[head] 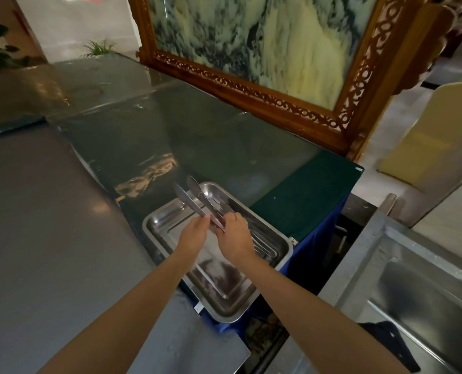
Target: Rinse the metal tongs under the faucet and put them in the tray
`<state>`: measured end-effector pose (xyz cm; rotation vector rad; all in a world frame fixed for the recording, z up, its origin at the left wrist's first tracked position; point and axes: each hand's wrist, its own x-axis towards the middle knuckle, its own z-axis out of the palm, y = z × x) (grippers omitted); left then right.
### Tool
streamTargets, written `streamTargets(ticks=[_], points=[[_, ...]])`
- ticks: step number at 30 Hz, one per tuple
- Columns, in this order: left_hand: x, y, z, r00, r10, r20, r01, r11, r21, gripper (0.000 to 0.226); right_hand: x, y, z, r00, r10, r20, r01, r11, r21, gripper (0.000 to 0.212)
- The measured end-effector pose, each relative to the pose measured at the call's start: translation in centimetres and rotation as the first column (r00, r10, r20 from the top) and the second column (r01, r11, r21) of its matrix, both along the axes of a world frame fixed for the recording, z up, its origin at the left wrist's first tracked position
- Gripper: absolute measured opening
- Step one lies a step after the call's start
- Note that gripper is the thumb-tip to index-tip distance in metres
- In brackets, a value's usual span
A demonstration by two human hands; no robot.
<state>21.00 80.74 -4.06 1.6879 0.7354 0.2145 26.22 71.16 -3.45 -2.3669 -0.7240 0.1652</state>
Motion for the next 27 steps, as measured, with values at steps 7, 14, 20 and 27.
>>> streamTargets(ticks=[7,14,20,27], points=[[-5.5,2.1,-6.6,0.876,0.006,-0.482,0.418,0.489,0.766,0.039,-2.3,-2.0,-4.5,0.992,0.060,-0.115,-0.070,0.994,-0.084,0.030],[-6.3,1.7,-8.0,0.898,0.016,-0.439,0.375,0.494,0.785,0.046,-3.6,-2.4,-6.3,0.989,0.063,-0.136,-0.092,0.971,-0.220,0.033],[-6.2,0.8,-7.7,0.872,0.037,-0.487,0.396,0.530,0.750,0.055,-4.2,-2.7,-6.9,0.991,0.053,-0.127,-0.096,0.927,-0.362,0.042],[-6.6,-0.7,-7.0,0.881,0.095,-0.464,0.347,0.537,0.769,0.065,-3.6,-3.5,-6.3,0.985,0.161,-0.062,-0.170,0.850,-0.498,0.050]])
